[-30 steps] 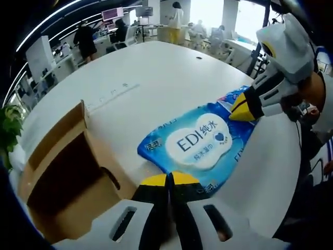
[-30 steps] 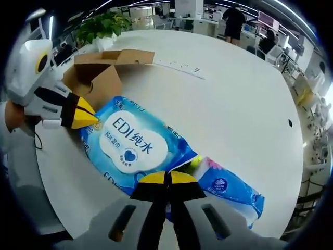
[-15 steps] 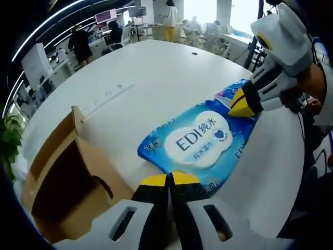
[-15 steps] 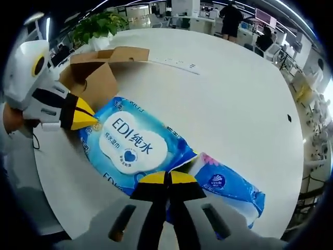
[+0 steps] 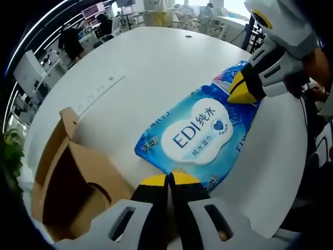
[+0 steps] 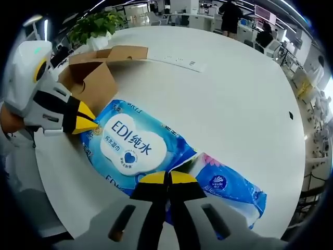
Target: Operate the shoe box by opening the lid, removing the specified soft item, and placing it in the target area until the item is outside and the box remains undamaged.
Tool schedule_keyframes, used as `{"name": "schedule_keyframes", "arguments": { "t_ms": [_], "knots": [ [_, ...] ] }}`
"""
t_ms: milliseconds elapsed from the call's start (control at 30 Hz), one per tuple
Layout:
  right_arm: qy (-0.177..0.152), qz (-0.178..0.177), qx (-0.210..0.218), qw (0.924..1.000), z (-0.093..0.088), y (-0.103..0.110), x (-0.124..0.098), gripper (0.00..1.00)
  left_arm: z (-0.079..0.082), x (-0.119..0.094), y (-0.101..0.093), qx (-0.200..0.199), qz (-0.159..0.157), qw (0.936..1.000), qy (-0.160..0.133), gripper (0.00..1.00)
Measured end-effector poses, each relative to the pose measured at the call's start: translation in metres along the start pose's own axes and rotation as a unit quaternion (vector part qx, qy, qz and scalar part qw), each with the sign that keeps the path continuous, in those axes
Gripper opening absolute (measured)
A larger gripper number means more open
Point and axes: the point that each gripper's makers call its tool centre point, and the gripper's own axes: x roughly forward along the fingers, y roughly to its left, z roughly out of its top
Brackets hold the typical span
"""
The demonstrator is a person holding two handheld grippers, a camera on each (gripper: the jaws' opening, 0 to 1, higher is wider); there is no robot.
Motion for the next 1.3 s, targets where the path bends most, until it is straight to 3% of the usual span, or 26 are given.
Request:
{"name": "schedule_keyframes", "arguments": {
  "t_ms": [200, 567, 867, 1300],
  "knots": [
    [0.005, 0.000, 0.001, 1.0000, -0.002, 0.000, 0.000, 0.00, -0.002, 0.001, 0.000, 0.000, -0.002, 1.0000, 0.000, 0.02],
    [-0.007, 0.000, 0.004, 1.0000, -0.003, -0.002, -0.003, 0.08, -0.002, -0.005, -0.006, -0.019, -0.013, 0.9996, -0.018, 0.16],
    [-0.026, -0.006, 0.007, 0.9996, 0.004, -0.005, -0.013, 0.13, 0.003, -0.015, -0.008, -0.038, -0.019, 0.9980, -0.047, 0.24],
    [-0.054, -0.006, -0.005, 0.9985, 0.016, 0.002, -0.024, 0.19, 0.012, -0.029, 0.001, -0.060, -0.035, 0.9920, -0.105, 0.25]
  ]
}}
